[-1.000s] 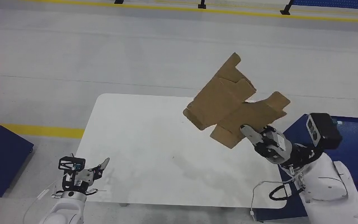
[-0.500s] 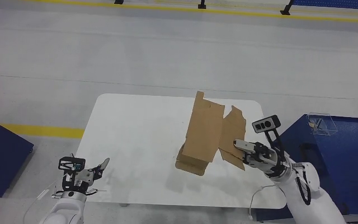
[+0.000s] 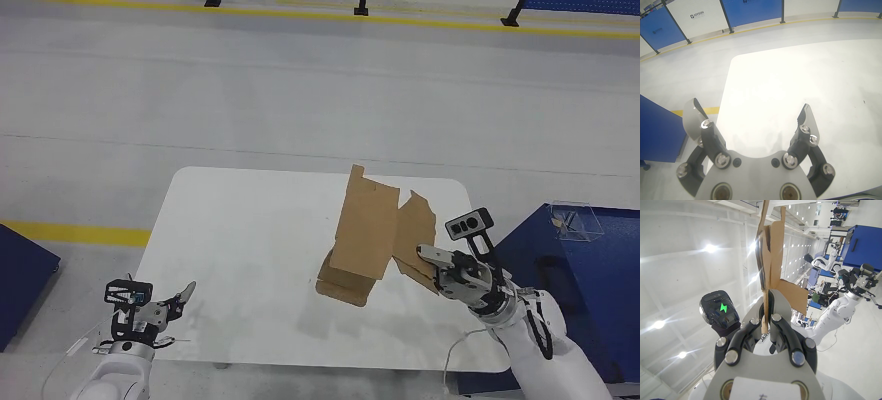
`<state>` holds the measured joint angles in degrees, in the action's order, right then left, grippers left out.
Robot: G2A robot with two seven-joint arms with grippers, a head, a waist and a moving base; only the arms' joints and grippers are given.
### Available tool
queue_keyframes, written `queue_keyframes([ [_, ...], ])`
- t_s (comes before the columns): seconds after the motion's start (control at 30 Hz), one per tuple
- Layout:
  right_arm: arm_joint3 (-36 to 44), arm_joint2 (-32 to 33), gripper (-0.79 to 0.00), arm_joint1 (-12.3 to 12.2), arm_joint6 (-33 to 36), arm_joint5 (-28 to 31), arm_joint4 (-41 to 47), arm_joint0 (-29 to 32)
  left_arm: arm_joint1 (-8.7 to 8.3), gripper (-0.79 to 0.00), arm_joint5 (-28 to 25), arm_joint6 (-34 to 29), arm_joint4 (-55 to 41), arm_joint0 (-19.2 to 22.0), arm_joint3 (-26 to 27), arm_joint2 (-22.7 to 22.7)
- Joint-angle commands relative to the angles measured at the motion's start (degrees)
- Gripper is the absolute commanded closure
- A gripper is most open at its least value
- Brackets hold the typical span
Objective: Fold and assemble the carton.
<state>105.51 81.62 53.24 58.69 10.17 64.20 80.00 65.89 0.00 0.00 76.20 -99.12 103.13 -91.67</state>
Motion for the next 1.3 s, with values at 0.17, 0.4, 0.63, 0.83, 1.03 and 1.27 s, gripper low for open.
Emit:
queue_keyframes([
  [0.17, 2.62, -2.44, 0.000, 1.33, -8.55, -19.84, 32.73, 1.30, 0.00, -0.785, 0.00, 0.00, 0.00, 0.00, 0.00, 0.00],
  [0.4, 2.27, -7.82, 0.000, 2.27, -27.55, -41.56, 68.54, 3.43, 0.00, -0.785, 0.00, 0.00, 0.00, 0.00, 0.00, 0.00],
  [0.63, 0.83, -12.76, 0.000, 2.59, -49.53, -45.82, 107.71, 4.03, 0.00, -0.785, 0.00, 0.00, 0.00, 0.00, 0.00, 0.00],
  [0.83, 1.18, -9.36, 0.000, 2.76, -50.97, -47.98, 109.28, 3.38, 0.00, -0.785, 0.00, 0.00, 0.00, 0.00, 0.00, 0.00],
  [1.03, 1.36, -0.75, 0.000, 3.33, -37.32, -48.43, 84.33, 1.20, 0.00, -0.785, 0.00, 0.00, 0.00, 0.00, 0.00, 0.00],
  [1.27, 2.07, 4.87, 0.000, 4.20, -8.06, -37.80, 45.13, 2.25, 0.00, -0.785, 0.00, 0.00, 0.00, 0.00, 0.00, 0.00],
])
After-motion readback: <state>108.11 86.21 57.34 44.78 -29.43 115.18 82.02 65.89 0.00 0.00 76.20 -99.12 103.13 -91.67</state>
